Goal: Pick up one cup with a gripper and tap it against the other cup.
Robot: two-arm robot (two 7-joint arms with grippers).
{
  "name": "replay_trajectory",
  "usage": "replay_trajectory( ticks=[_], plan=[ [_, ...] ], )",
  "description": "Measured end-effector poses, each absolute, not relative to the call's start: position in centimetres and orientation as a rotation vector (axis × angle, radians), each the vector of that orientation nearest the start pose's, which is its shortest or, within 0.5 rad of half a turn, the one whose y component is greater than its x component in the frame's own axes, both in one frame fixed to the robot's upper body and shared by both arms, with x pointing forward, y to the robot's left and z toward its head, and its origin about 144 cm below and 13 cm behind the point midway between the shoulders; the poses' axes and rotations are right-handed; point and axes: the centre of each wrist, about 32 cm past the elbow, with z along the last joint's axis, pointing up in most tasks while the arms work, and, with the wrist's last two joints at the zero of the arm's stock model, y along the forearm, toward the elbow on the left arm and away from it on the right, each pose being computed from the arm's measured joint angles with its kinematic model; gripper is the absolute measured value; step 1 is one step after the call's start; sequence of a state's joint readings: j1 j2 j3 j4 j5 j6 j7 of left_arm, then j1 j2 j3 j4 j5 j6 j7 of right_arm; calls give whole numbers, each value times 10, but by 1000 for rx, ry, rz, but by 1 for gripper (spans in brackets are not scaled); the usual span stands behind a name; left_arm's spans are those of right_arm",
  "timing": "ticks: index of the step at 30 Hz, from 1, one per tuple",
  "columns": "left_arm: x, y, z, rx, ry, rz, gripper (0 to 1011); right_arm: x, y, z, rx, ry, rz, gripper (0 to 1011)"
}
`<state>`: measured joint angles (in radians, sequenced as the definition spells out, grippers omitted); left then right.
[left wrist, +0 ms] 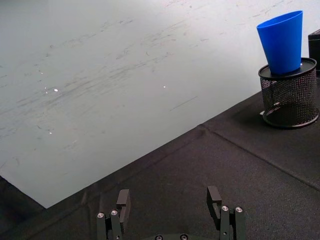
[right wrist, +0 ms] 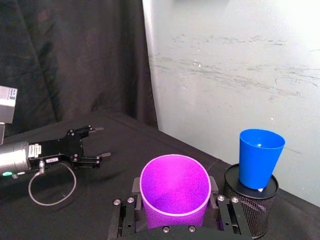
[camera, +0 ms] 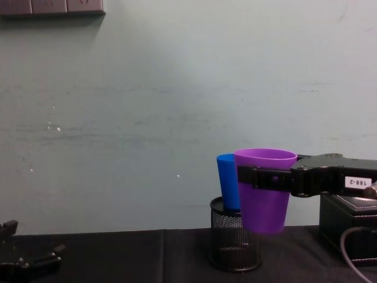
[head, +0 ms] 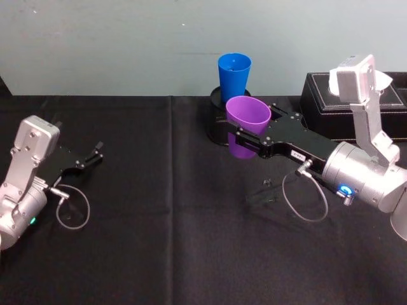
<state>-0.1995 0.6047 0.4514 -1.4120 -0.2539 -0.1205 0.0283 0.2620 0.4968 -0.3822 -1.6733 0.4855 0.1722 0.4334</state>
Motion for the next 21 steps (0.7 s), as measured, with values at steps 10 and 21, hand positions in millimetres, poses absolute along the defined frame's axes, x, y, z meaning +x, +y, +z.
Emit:
replay_trajectory(
  ticks=[10, 21],
  plan=[
    [489, 310, 1140, 304, -285, 1248, 1005, 501, -247, 1236, -65, -39, -760, 735],
    [489, 310, 1140, 304, -285, 1248, 1005, 501, -247, 1236, -65, -39, -760, 735]
  ],
)
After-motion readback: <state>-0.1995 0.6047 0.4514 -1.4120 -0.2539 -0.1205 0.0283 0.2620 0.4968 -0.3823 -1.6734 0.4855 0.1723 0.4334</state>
